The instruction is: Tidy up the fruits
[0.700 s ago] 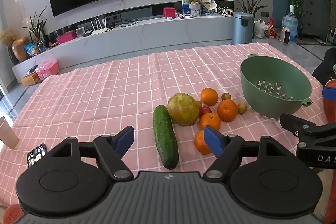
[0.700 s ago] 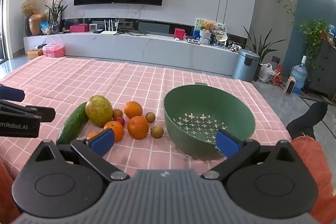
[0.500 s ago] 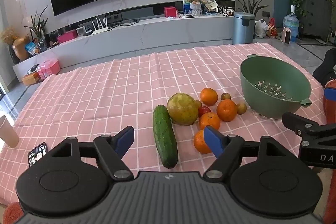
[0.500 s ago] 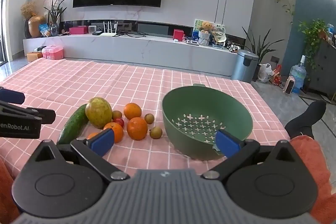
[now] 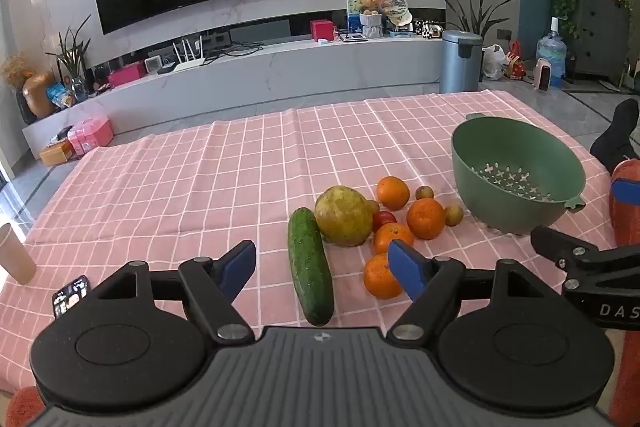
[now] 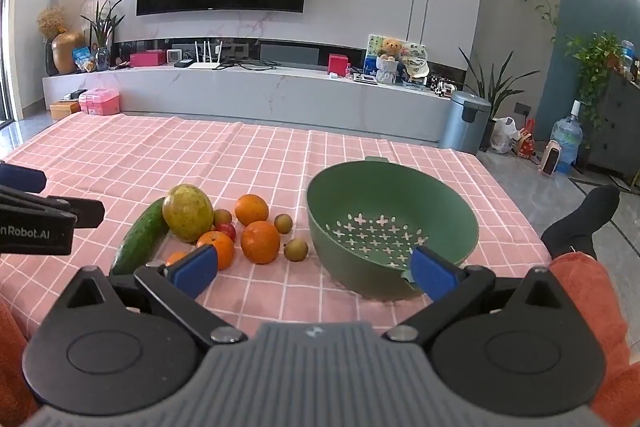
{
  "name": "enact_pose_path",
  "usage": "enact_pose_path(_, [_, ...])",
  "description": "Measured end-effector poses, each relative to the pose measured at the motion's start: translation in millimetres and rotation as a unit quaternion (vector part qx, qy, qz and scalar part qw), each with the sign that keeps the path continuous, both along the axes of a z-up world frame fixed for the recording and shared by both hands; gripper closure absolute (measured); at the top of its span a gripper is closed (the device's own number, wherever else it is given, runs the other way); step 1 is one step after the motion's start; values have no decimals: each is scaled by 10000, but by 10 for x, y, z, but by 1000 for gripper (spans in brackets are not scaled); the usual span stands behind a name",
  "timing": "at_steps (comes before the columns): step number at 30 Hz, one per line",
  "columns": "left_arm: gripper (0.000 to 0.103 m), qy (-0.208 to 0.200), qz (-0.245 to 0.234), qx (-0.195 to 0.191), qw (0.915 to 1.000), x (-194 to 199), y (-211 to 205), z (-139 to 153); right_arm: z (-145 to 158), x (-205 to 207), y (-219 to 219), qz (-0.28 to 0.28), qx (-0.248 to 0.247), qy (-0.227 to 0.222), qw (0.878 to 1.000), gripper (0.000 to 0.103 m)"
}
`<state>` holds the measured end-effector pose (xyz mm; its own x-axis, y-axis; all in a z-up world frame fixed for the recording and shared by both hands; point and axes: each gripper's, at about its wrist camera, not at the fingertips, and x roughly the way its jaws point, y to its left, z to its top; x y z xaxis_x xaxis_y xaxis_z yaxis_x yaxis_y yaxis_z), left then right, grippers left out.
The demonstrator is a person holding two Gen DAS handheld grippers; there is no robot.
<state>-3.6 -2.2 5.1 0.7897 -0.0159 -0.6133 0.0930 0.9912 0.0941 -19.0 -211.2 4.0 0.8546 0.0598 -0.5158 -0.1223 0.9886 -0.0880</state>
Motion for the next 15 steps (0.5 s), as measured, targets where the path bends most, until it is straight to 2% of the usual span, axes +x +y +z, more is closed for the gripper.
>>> enact_pose_path(15, [15, 1, -43, 25, 10000, -16, -6, 16, 14, -2, 35, 60, -63, 23, 10000, 4])
